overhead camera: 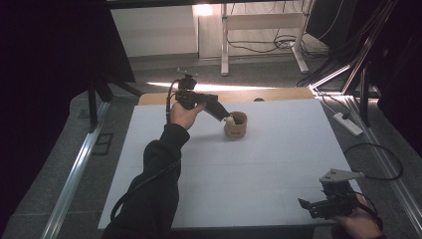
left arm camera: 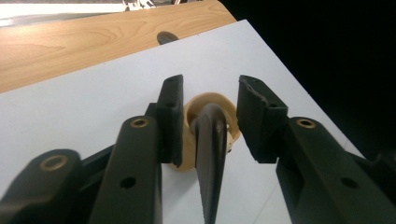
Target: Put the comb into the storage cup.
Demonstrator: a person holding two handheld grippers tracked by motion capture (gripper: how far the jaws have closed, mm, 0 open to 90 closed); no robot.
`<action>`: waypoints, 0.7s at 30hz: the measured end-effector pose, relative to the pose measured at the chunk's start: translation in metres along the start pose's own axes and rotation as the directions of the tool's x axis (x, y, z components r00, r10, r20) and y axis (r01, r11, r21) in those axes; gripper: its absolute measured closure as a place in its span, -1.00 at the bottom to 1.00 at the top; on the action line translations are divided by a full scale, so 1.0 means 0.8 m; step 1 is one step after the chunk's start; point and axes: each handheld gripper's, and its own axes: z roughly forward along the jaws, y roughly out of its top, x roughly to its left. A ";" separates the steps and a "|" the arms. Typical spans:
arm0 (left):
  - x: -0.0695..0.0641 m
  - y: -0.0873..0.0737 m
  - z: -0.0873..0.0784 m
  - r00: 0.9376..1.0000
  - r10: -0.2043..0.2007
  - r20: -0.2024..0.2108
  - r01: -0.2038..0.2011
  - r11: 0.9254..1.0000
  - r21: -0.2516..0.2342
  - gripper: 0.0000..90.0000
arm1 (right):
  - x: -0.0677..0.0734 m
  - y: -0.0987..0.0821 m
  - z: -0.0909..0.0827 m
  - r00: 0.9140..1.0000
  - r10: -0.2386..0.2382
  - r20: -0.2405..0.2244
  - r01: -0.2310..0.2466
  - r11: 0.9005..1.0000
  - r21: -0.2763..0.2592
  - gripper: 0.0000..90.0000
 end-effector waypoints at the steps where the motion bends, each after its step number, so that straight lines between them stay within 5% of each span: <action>1: 0.000 0.000 0.000 1.000 0.006 -0.008 -0.006 1.000 -0.001 0.32 | 0.000 0.000 0.000 1.000 0.000 0.000 0.000 1.000 0.000 -1.00; 21: -0.007 -0.007 -0.002 0.985 0.130 -0.113 -0.136 0.990 -0.044 -0.24 | 0.000 0.000 0.000 1.000 0.000 0.000 0.000 1.000 0.000 -1.00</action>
